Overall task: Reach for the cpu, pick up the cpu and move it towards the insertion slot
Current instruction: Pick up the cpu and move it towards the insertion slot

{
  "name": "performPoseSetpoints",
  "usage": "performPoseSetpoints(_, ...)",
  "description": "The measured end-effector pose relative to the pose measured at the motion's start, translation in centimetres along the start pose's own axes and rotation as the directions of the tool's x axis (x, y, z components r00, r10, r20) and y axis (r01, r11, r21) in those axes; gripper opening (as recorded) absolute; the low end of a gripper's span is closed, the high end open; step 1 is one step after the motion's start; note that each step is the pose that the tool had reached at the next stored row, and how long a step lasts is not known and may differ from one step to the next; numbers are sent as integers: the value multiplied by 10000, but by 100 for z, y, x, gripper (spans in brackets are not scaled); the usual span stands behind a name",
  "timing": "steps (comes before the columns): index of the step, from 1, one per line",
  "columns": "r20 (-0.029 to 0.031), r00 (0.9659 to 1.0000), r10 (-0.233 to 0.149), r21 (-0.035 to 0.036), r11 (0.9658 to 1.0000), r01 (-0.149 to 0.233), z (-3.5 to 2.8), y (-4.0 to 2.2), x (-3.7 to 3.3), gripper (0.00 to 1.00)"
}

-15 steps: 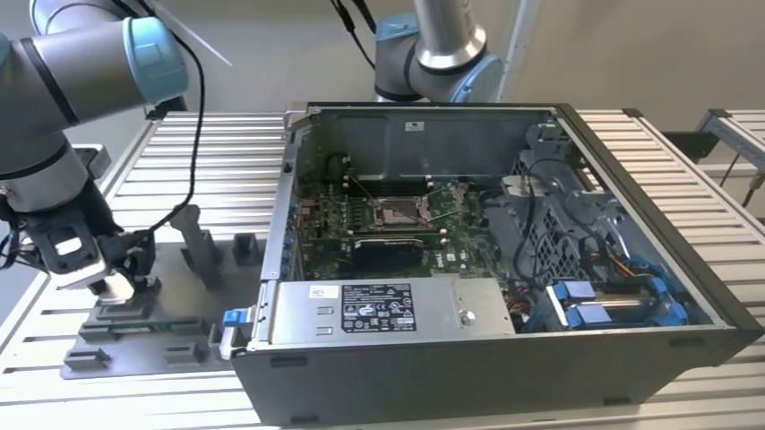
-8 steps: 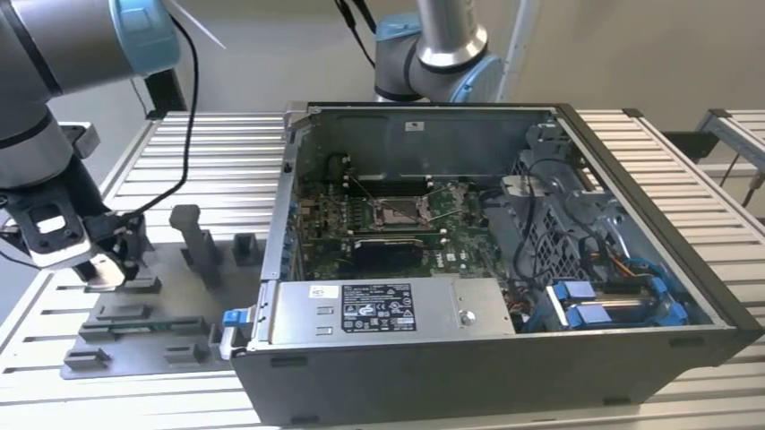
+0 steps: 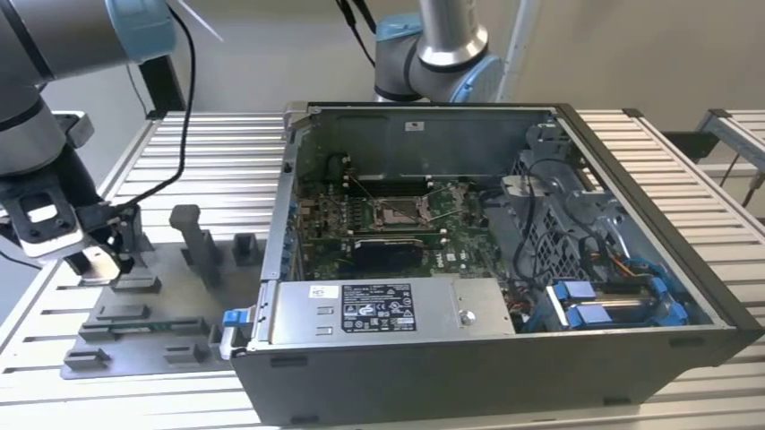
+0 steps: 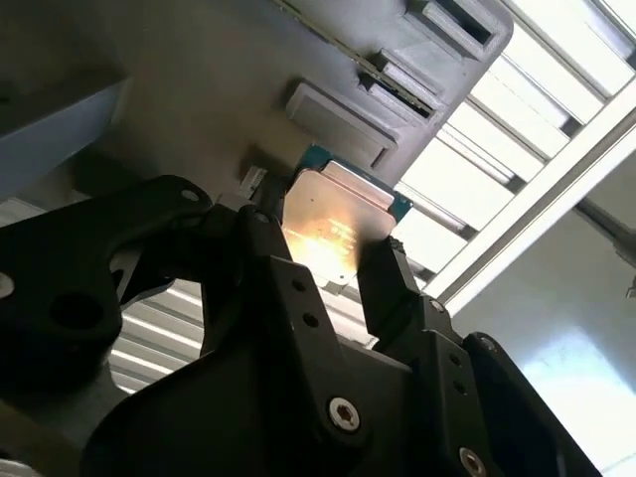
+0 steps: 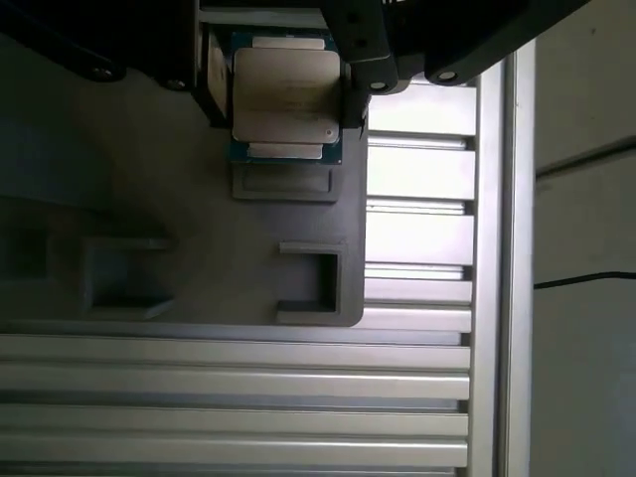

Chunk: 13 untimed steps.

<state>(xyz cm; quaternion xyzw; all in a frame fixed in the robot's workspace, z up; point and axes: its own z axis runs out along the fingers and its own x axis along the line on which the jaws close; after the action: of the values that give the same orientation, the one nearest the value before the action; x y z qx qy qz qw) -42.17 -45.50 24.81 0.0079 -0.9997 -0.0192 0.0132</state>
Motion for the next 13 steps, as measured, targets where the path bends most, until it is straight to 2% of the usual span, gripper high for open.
performPoseSetpoints(8, -10, 10000, 0, 0, 10000, 0, -172, 7, 5, 0)
performPoseSetpoints(13, -14, 10000, 0, 0, 10000, 0, -244, 9, 6, 0)
